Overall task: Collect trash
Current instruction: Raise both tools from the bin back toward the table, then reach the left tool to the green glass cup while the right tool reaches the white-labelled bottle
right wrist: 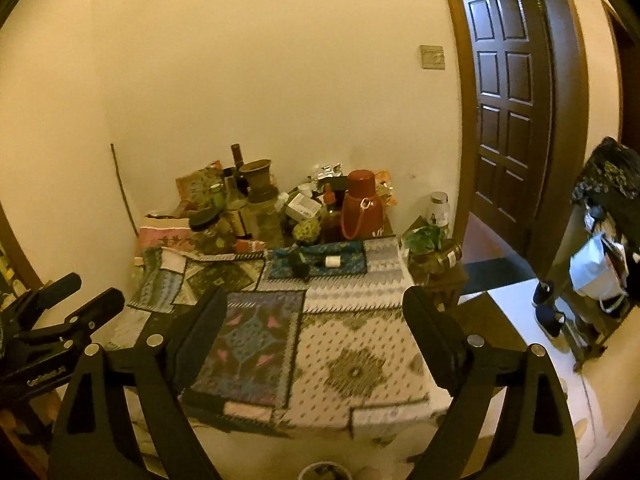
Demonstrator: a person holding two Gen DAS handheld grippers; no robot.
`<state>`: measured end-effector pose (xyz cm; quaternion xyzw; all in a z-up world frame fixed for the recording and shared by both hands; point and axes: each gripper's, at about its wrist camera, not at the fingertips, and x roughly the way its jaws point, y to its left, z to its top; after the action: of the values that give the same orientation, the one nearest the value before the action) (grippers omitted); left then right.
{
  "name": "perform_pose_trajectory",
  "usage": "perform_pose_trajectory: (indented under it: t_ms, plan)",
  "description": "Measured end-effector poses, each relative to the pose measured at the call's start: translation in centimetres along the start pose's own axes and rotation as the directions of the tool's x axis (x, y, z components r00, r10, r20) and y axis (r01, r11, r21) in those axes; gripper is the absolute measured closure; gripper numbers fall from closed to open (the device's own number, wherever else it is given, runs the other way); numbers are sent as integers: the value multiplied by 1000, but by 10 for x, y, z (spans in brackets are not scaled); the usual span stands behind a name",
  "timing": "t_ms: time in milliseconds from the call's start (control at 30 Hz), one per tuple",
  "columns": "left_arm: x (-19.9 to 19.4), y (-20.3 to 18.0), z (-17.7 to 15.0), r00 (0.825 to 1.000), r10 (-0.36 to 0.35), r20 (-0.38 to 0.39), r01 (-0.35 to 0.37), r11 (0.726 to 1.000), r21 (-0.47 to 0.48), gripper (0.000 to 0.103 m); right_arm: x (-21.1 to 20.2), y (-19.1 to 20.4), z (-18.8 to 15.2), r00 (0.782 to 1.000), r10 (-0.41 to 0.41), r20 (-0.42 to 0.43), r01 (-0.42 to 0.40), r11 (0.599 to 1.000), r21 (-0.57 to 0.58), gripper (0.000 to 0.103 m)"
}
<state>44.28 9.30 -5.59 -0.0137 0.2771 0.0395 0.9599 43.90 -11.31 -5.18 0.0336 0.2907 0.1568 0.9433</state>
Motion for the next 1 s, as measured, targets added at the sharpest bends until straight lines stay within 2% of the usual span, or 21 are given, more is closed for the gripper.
perform_pose_trajectory:
  t_ms: [100,367,533,733,833,1000]
  plan:
    - [30,-18,22,1000,3,-1,-3,999,-33,10,17,-19,19,1000,4,0,-4,1000,-25,15]
    - [89,-41,44,999,28,-41,-32,994,-100,10,65,-58,45,999,27,-40,-29,999,-46,15]
    - [131,-36,49,995,16,-102,-29,991,-128,10,92,-70,49,996,32,-81,-34,999,-28,15]
    - [190,-17,51,984,8,-175,-37,986,-161,10,123,-76,47,991,-12,-135,13,1000,11,15]
    - [234,-4,46,972,-5,-233,-32,988,-152,10,140,-75,44,985,-55,-166,62,997,40,15]
    - [318,12,33,926,-49,-373,-4,990,-139,10,173,-75,40,965,-116,-236,141,986,88,15]
